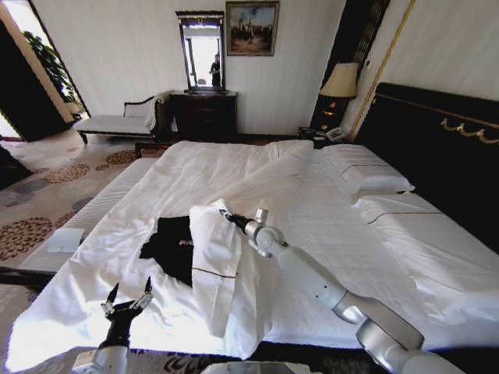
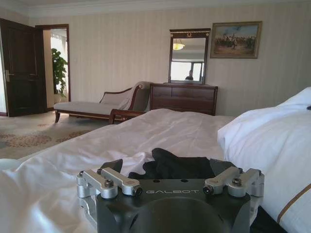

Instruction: Fold the clothes on the bed.

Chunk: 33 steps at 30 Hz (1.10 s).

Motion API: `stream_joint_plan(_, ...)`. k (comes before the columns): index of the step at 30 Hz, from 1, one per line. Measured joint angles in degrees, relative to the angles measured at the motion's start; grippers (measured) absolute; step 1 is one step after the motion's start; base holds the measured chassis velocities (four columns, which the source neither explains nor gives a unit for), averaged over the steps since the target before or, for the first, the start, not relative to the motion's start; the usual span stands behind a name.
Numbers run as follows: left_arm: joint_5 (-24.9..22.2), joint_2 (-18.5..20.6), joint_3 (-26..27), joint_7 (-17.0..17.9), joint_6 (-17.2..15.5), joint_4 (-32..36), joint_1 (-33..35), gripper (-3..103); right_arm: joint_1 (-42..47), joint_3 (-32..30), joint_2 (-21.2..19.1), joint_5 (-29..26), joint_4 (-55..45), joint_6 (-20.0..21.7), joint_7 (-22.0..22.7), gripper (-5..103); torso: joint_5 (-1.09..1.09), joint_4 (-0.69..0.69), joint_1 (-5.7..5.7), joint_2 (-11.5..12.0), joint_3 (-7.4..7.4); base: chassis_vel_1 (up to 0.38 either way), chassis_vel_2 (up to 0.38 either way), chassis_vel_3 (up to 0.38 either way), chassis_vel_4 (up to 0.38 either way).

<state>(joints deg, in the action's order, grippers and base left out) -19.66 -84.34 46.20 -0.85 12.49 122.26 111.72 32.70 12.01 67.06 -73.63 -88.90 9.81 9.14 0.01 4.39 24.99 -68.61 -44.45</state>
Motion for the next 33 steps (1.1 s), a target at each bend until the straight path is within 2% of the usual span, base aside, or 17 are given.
stream_joint_plan(1, 0.0, 0.0, -0.1, 0.0, 0.0, 0.1, -0.1, 100, 1.4, -1.8, -0.9, -0.4, -2.1, -0.6, 0.0, 12, 0.0, 0.01, 0.0, 0.0, 0.0, 0.0, 0.0, 0.0, 0.0)
stream_joint_plan(2, 0.0, 0.0, -0.1, 0.0, 0.0, 0.1, -0.1, 100, 1.4, -1.8, -0.9, -0.4, -2.1, -0.6, 0.0, 12, 0.0, 0.01, 0.0, 0.0, 0.0, 0.0, 0.0, 0.0, 0.0)
stream_joint_plan(4, 0.0, 0.1, -0.7, 0.3, -0.3, 0.7, -0.5, 100, 5.4, -6.6, -3.6, -1.0, -7.6, -1.6, 0.1, 3, 0.0, 0.0, 0.0, 0.0, 0.01, 0.0, 0.0, 0.0, 0.0)
stream_joint_plan(7, 0.1, 0.1, -1.8, 0.6, -0.9, 1.7, -1.3, 100, 13.6, -14.7, -6.6, -0.4, -14.9, -1.9, 0.2, 2, 0.02, 0.04, 0.0, 0.0, 0.01, 0.0, 0.0, 0.0, 0.0)
stream_joint_plan(8, 0.1, 0.1, -1.8, 0.6, -0.9, 1.7, -1.3, 100, 13.6, -14.7, -6.6, -0.4, -14.9, -1.9, 0.2, 2, 0.02, 0.04, 0.0, 0.0, 0.01, 0.0, 0.0, 0.0, 0.0)
stream_joint_plan(10, 0.3, 0.0, -2.8, 0.7, -1.1, 2.0, -1.7, 100, 21.2, -22.3, -7.7, 0.7, -20.4, -2.0, 0.5, 2, 0.02, 0.05, 0.0, 0.0, 0.01, 0.0, 0.0, 0.0, 0.0)
stream_joint_plan(11, 0.4, 0.0, -3.2, 0.7, -1.1, 2.0, -1.9, 100, 23.7, -25.1, -7.9, 1.1, -22.4, -2.3, 0.9, 2, 0.02, 0.04, 0.0, 0.0, 0.01, 0.0, 0.0, 0.0, 0.0)
stream_joint_plan(12, 0.4, 0.0, -3.2, 0.7, -1.1, 2.0, -1.9, 100, 23.7, -25.1, -7.9, 1.1, -22.4, -2.3, 0.9, 2, 0.02, 0.04, 0.0, 0.0, 0.01, 0.0, 0.0, 0.0, 0.0)
stream_joint_plan(15, 0.6, 0.2, -4.1, 0.7, -1.1, 1.8, -2.4, 100, 31.6, -33.8, -7.4, 2.7, -28.2, -3.5, 2.8, 2, 0.0, 0.02, -0.01, 0.0, 0.01, 0.0, 0.0, 0.0, 0.0)
stream_joint_plan(16, 0.6, 0.2, -4.1, 0.7, -1.1, 1.8, -2.4, 100, 31.6, -33.8, -7.4, 2.7, -28.2, -3.5, 2.8, 2, 0.0, 0.02, -0.01, 0.0, 0.01, 0.0, 0.0, 0.0, 0.0)
stream_joint_plan(19, 0.5, 0.4, -4.8, 0.8, -1.3, 1.7, -3.4, 100, 40.7, -42.4, -4.7, 6.8, -32.4, -4.3, 3.2, 2, 0.0, 0.02, -0.01, 0.0, 0.01, 0.0, 0.0, 0.0, 0.0)
stream_joint_plan(20, 0.5, 0.4, -4.8, 0.8, -1.3, 1.7, -3.4, 100, 40.7, -42.4, -4.7, 6.8, -32.4, -4.3, 3.2, 2, 0.0, 0.02, -0.01, 0.0, 0.01, 0.0, 0.0, 0.0, 0.0)
stream_joint_plan(23, -0.1, 0.9, -5.4, 0.9, -1.6, 1.7, -4.4, 100, 49.6, -51.0, 0.6, 10.8, -36.8, -4.3, 5.4, 2, 0.0, 0.02, -0.01, 0.0, 0.01, 0.0, 0.0, 0.0, 0.0)
stream_joint_plan(24, -0.1, 0.9, -5.4, 0.9, -1.6, 1.7, -4.4, 100, 49.6, -51.0, 0.6, 10.8, -36.8, -4.3, 5.4, 2, 0.0, 0.02, -0.01, 0.0, 0.01, 0.0, 0.0, 0.0, 0.0)
stream_joint_plan(28, -1.2, 1.3, -5.6, 1.0, -1.7, 0.8, -5.5, 100, 59.6, -59.0, 6.7, 13.6, -42.3, -4.3, 10.5, 2, -0.02, 0.04, -0.01, 0.0, 0.01, 0.0, 0.0, 0.0, 0.0)
stream_joint_plan(29, -1.2, 1.3, -5.6, 1.0, -1.7, 0.8, -5.5, 100, 59.6, -59.0, 6.7, 13.6, -42.3, -4.3, 10.5, 2, -0.02, 0.04, -0.01, 0.0, 0.01, 0.0, 0.0, 0.0, 0.0)
stream_joint_plan(33, -2.7, 1.7, -5.6, 1.0, -1.7, -0.5, -6.4, 100, 65.9, -62.8, 11.1, 14.5, -48.2, -4.3, 19.6, 2, -0.01, 0.04, -0.01, 0.0, 0.01, 0.0, 0.0, 0.0, 0.0)
